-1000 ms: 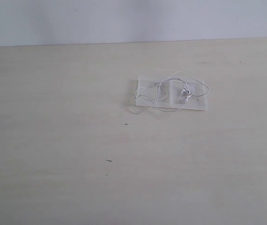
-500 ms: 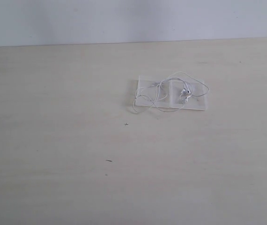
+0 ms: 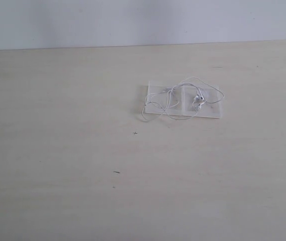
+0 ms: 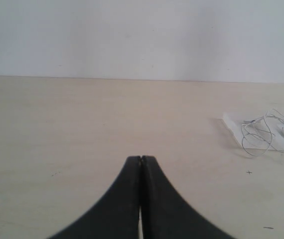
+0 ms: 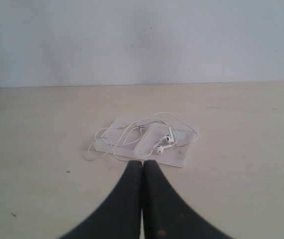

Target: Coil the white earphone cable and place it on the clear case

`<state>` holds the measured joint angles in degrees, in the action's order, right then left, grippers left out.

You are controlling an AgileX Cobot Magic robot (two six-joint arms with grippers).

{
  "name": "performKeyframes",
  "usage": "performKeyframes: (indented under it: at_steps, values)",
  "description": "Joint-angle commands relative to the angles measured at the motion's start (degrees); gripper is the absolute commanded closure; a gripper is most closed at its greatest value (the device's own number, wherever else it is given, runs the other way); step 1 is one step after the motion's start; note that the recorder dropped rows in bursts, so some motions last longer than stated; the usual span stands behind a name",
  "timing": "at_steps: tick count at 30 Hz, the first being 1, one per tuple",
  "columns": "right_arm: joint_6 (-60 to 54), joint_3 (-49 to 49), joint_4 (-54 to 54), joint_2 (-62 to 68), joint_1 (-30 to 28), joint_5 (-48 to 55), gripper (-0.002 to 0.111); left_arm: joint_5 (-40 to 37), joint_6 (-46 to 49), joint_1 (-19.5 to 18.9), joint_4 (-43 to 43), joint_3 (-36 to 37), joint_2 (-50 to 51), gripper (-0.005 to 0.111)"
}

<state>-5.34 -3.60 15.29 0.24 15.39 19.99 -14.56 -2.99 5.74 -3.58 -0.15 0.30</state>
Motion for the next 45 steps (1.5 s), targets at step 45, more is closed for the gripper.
performKeyframes:
  at_steps: [45]
  values:
    - [-0.70, 3.60, -9.96, -0.24, -0.07, -1.63, 0.108, -6.17, -0.32, -0.04, 0.19, 0.15, -0.30, 0.107]
